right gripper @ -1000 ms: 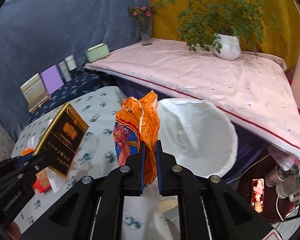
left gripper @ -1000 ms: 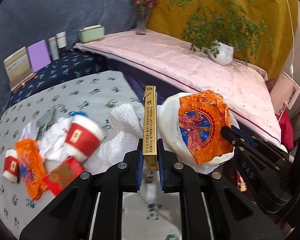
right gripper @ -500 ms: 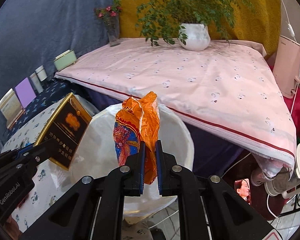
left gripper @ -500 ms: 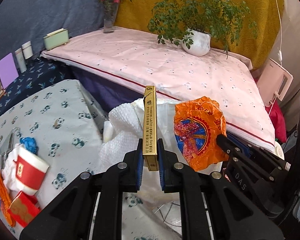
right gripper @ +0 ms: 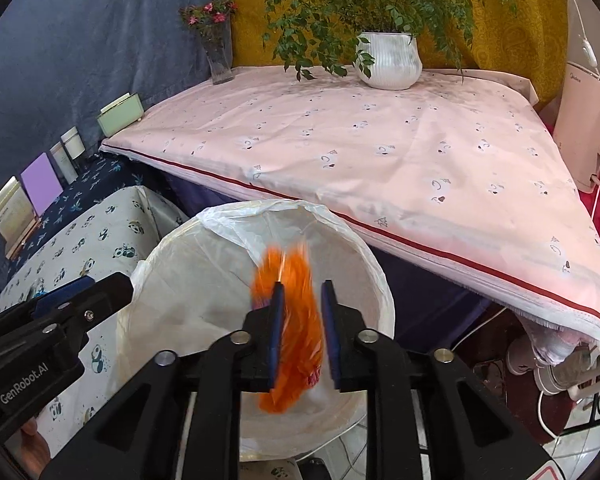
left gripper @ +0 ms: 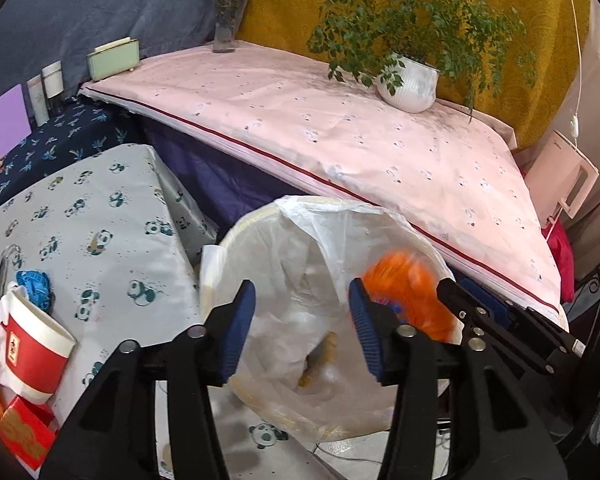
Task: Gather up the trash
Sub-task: 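Open both tools to drop the box and bag into the bin, then return both tools to the table and grasp the orange bag with the left tool, then grasp the red packet with the right tool while the left tool holds the orange bag, then carry the orange bag and red packet over the white bin with both tools, then open both tools to drop the bag and packet into the bin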
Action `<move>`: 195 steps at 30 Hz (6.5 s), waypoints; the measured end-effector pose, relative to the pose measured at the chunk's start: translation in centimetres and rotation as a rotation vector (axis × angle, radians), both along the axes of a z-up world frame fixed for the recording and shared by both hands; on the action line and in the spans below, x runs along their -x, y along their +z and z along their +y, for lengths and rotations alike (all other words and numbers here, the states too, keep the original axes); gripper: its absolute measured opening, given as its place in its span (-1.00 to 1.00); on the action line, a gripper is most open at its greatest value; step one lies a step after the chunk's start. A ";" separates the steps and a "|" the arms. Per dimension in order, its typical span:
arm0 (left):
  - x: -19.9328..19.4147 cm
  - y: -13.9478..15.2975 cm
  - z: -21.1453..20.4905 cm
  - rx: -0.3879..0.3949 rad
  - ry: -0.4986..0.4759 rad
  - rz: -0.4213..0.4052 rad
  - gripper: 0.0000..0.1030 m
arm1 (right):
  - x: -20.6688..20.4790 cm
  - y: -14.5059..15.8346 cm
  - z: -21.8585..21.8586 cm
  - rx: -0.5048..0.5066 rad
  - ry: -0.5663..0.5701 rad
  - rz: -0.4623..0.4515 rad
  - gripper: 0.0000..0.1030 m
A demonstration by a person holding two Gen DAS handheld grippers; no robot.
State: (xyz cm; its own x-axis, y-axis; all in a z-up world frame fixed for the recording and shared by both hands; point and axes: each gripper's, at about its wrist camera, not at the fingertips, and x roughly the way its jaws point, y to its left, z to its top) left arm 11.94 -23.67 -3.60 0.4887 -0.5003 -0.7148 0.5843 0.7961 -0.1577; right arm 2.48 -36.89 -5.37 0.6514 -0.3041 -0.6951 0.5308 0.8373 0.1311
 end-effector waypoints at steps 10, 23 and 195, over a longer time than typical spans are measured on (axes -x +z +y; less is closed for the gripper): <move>0.0 1.7 4.6 0.019 0.083 -0.026 0.26 | 0.1 2.7 2.7 0.031 0.024 -0.036 -0.20; 1.9 4.3 14.9 0.057 0.246 -0.066 0.51 | 0.1 7.0 11.3 0.061 0.156 -0.092 0.03; 1.7 1.9 3.4 0.038 -0.008 0.020 -0.10 | 1.6 3.5 3.7 -0.036 0.017 -0.118 -0.70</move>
State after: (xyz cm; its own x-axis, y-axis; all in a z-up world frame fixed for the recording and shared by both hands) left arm 10.25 -20.26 -1.74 0.4707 -0.5313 -0.7044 0.5870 0.7846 -0.1996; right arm 0.85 -33.18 -1.85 0.7340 -0.2690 -0.6236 0.4961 0.8394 0.2219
